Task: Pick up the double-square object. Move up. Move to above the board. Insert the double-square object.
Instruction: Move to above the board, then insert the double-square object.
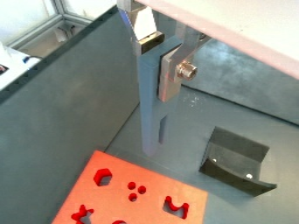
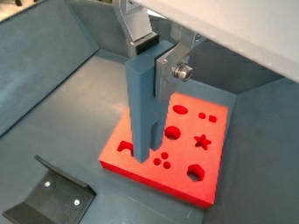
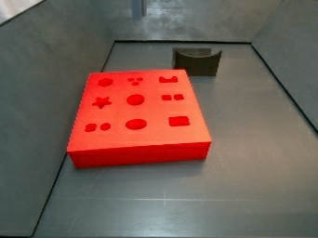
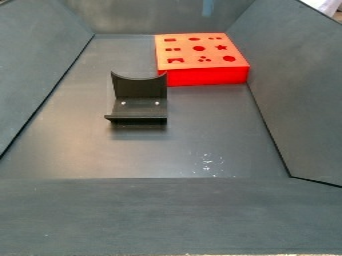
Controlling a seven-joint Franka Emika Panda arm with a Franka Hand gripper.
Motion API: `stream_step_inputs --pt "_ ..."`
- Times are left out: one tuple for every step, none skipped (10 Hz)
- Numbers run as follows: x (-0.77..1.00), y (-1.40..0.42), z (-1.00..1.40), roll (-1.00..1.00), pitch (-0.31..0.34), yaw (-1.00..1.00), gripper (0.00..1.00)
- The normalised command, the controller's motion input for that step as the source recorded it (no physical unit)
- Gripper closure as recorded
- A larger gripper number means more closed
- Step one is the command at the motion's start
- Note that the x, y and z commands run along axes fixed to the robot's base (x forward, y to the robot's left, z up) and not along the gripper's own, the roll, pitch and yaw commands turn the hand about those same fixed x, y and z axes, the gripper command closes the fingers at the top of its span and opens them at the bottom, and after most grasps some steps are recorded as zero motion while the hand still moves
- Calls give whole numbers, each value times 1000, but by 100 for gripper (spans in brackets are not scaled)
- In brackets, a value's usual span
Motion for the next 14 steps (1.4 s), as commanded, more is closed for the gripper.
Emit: stream_step_inputs --pt "212 -1000 93 122 223 1000 100" --pt "228 -1000 49 192 234 982 100" --pt "262 -1000 55 180 236 709 100" --pt "290 -1000 67 128 224 447 100" --pt "295 -1000 70 111 185 270 100" --pt "290 -920 68 100 132 131 100" --pt "223 -644 53 98 110 72 100" --pt "165 -398 40 97 99 46 100" --pt "117 -239 32 83 88 31 100" --pt "209 -117 -254 0 -10 -829 100" --pt "234 -129 -297 0 -6 -811 100" --pt "257 -131 -314 0 -3 -791 100" --pt "269 -137 -363 0 0 -783 100" --pt "283 -137 -397 9 0 -771 100"
